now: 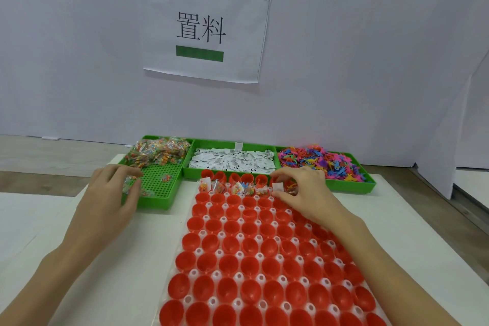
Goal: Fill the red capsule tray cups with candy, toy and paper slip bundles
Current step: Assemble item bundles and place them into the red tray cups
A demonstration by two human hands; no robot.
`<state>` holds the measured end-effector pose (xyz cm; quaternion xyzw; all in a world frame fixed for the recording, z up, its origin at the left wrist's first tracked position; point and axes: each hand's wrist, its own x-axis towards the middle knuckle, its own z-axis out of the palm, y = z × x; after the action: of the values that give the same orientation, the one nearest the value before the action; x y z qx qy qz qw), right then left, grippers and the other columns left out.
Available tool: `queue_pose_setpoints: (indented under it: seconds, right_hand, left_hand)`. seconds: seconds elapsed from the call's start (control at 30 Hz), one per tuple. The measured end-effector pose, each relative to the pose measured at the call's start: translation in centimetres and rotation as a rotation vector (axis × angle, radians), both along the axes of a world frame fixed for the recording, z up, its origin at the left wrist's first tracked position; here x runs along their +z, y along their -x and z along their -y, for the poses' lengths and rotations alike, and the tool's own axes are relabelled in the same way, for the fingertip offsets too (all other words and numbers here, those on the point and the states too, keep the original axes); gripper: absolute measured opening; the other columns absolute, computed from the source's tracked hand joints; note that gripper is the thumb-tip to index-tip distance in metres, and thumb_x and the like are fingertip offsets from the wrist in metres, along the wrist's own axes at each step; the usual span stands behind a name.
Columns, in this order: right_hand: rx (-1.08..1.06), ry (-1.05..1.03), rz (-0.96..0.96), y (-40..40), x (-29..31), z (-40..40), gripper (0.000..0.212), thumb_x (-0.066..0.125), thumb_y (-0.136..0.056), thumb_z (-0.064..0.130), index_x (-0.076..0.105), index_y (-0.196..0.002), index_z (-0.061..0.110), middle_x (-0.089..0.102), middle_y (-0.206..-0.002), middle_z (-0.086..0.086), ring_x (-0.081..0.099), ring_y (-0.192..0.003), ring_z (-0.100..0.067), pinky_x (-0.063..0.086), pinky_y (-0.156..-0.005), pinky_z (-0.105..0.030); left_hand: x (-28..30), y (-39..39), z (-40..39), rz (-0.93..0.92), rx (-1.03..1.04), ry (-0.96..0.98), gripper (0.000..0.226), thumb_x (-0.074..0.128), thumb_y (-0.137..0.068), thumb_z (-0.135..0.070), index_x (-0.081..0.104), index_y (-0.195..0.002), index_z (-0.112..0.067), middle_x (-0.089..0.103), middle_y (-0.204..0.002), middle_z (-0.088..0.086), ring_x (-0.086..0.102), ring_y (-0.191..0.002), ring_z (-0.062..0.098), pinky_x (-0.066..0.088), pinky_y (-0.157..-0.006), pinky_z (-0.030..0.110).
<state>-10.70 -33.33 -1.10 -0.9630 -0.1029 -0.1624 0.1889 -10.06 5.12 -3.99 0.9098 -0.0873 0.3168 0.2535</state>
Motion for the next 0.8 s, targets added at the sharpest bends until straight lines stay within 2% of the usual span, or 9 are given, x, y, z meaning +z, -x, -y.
queue_pose_setpoints:
  seconds: [0.13, 0.2, 0.27, 0.33, 0.4, 0.53, 0.67, 0.73, 0.8]
  right_hand:
    - [0.014, -0.101, -0.009, 0.6, 1.4, 0.5, 0.035, 0.072, -0.090, 0.045, 0.067, -0.123, 0.035, 0.068, -0.099, 0.026, 0.055, -0.110, -0.006, 0.035, -0.107, -0.041]
    - [0.035, -0.194, 0.005, 0.9, 2.4, 0.9, 0.029, 0.073, -0.091, 0.038, 0.070, -0.119, 0.032, 0.071, -0.101, 0.023, 0.062, -0.105, 0.003, 0.046, -0.104, -0.032]
    - [0.039, -0.254, 0.018, 1.1, 3.3, 1.3, 0.022, 0.070, -0.094, 0.034, 0.073, -0.116, 0.031, 0.072, -0.103, 0.021, 0.064, -0.100, 0.009, 0.050, -0.095, -0.019]
    - [0.028, -0.303, 0.031, 1.3, 4.2, 1.8, 0.016, 0.067, -0.097, 0.030, 0.075, -0.110, 0.033, 0.073, -0.102, 0.022, 0.064, -0.099, 0.009, 0.048, -0.087, -0.014]
    - [-0.002, -0.329, 0.056, 1.6, 4.7, 2.3, 0.015, 0.065, -0.098, 0.026, 0.076, -0.105, 0.032, 0.074, -0.100, 0.021, 0.065, -0.099, 0.006, 0.048, -0.085, -0.016]
    - [-0.048, -0.266, 0.043, 2.6, 4.0, 2.8, 0.020, 0.063, -0.098, 0.013, 0.077, -0.105, 0.027, 0.073, -0.100, 0.019, 0.065, -0.098, 0.006, 0.049, -0.086, -0.011]
    - [-0.050, -0.203, 0.011, 3.2, 2.5, 2.4, 0.023, 0.065, -0.097, 0.012, 0.076, -0.110, 0.027, 0.071, -0.104, 0.020, 0.059, -0.096, 0.013, 0.043, -0.081, -0.002]
    - [-0.058, -0.228, 0.020, 3.4, 2.4, 2.3, 0.025, 0.062, -0.099, 0.011, 0.076, -0.110, 0.029, 0.070, -0.105, 0.022, 0.059, -0.098, 0.013, 0.042, -0.079, -0.001]
    - [-0.064, -0.275, 0.033, 3.8, 2.3, 2.4, 0.026, 0.060, -0.100, 0.011, 0.076, -0.108, 0.031, 0.070, -0.104, 0.024, 0.061, -0.099, 0.012, 0.043, -0.080, -0.002]
  left_hand:
    - [-0.1, -0.1, -0.5, -0.052, 0.040, 0.000, 0.019, 0.067, -0.094, -0.006, 0.070, -0.113, -0.009, 0.069, -0.112, 0.011, 0.058, -0.110, 0.035, 0.048, -0.083, 0.049]
    - [-0.4, -0.3, -0.7, -0.106, 0.034, -0.032, 0.023, 0.067, -0.094, -0.007, 0.072, -0.117, -0.006, 0.072, -0.116, 0.016, 0.064, -0.110, 0.038, 0.050, -0.089, 0.050]
    - [-0.8, -0.4, -0.6, -0.108, -0.035, -0.111, 0.018, 0.068, -0.093, -0.002, 0.076, -0.109, -0.001, 0.075, -0.110, 0.018, 0.070, -0.104, 0.039, 0.053, -0.088, 0.050]
    - [-1.0, -0.5, -0.7, -0.096, -0.071, -0.150, 0.012, 0.066, -0.094, -0.001, 0.078, -0.097, 0.000, 0.077, -0.098, 0.015, 0.072, -0.092, 0.037, 0.054, -0.081, 0.048]
    - [-1.1, -0.7, -1.0, -0.092, -0.076, -0.139, 0.012, 0.065, -0.095, -0.003, 0.077, -0.092, -0.002, 0.076, -0.092, 0.010, 0.069, -0.087, 0.036, 0.052, -0.075, 0.043]
    - [-1.0, -0.9, -0.9, -0.052, -0.080, -0.102, 0.007, 0.070, -0.091, 0.001, 0.076, -0.092, -0.002, 0.073, -0.092, 0.009, 0.067, -0.088, 0.036, 0.045, -0.071, 0.038]
    - [-0.5, -0.5, -0.6, 0.010, -0.153, -0.077, 0.016, 0.077, -0.081, 0.010, 0.075, -0.093, -0.001, 0.073, -0.090, 0.010, 0.068, -0.077, 0.032, 0.044, -0.064, 0.031]
    - [-0.1, -0.4, -1.1, 0.001, -0.190, -0.046, 0.020, 0.078, -0.080, 0.009, 0.075, -0.096, -0.003, 0.073, -0.093, 0.008, 0.068, -0.078, 0.029, 0.048, -0.066, 0.032]
    - [-0.1, -0.3, -1.6, -0.010, -0.231, -0.042, 0.022, 0.078, -0.081, 0.009, 0.075, -0.098, -0.005, 0.074, -0.096, 0.006, 0.070, -0.083, 0.023, 0.051, -0.074, 0.033]
